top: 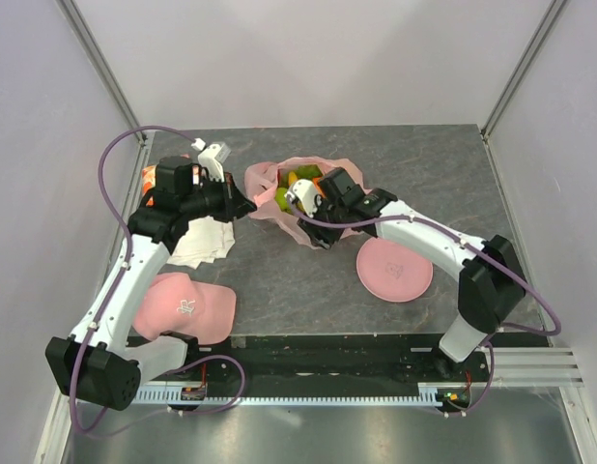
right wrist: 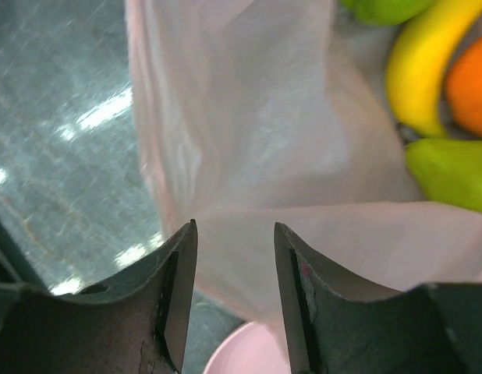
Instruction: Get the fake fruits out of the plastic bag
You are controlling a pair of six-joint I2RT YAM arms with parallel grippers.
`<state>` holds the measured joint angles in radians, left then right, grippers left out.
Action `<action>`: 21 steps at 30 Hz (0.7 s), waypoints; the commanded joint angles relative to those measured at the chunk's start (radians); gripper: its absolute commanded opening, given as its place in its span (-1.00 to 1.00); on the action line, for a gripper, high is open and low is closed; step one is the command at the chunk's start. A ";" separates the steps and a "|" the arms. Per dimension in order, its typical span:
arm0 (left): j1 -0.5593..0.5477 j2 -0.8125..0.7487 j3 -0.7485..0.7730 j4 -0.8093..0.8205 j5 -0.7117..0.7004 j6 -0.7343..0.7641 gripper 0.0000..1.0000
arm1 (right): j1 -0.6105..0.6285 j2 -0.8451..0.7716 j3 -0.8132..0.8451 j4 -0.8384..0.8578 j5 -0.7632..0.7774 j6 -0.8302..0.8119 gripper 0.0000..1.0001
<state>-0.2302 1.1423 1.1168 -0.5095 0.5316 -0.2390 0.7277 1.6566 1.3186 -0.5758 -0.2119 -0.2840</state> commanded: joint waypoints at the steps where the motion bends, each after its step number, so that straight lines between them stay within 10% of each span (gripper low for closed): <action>1: 0.008 -0.013 -0.021 0.042 0.022 -0.014 -0.97 | -0.045 0.092 0.158 0.057 0.088 -0.018 0.04; 21: 0.019 -0.023 -0.035 0.037 0.019 0.020 -0.97 | -0.079 0.574 0.591 0.034 0.206 -0.093 0.12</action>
<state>-0.2188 1.1393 1.0775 -0.4984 0.5335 -0.2379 0.6559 2.2044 1.8359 -0.5331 -0.0341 -0.3565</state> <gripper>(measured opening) 0.025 0.555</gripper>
